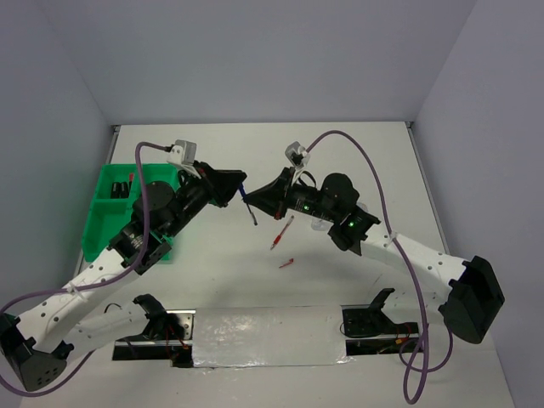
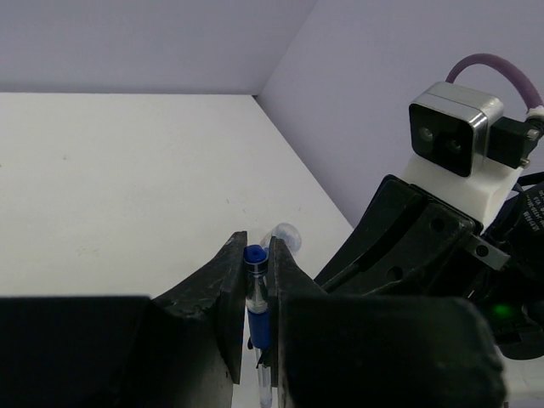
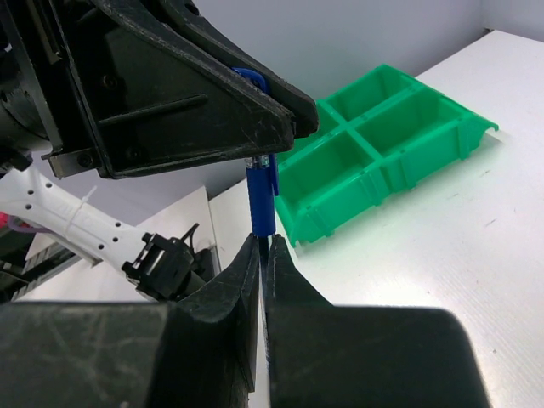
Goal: Sort the stationery into containers
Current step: Close the pen cap on the pen.
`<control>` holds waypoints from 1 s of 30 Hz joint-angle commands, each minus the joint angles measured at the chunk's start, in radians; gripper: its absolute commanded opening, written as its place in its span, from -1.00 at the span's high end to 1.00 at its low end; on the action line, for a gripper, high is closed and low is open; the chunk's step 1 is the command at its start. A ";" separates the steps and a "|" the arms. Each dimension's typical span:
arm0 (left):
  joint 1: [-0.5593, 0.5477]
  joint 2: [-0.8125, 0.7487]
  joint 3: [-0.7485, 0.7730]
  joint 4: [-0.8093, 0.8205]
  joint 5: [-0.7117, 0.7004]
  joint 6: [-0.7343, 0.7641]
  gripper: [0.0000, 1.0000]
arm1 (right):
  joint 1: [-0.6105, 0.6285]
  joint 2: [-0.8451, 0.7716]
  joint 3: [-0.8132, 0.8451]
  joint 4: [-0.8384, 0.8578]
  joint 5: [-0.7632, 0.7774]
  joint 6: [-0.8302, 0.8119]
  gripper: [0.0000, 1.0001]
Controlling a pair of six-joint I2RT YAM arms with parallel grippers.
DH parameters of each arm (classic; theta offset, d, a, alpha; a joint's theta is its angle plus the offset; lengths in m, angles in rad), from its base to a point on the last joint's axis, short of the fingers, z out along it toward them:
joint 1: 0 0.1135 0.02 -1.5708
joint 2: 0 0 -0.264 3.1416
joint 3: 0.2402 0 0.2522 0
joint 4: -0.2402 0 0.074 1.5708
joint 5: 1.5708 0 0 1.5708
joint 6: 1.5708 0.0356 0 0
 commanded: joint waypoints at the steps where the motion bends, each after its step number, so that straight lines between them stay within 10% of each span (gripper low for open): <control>1: -0.013 0.003 -0.061 -0.047 0.083 -0.021 1.00 | -0.016 -0.010 0.126 0.176 0.021 0.031 1.00; 30: -0.022 0.017 -0.147 -0.004 0.132 -0.043 1.00 | -0.030 0.036 0.278 0.168 -0.009 0.054 1.00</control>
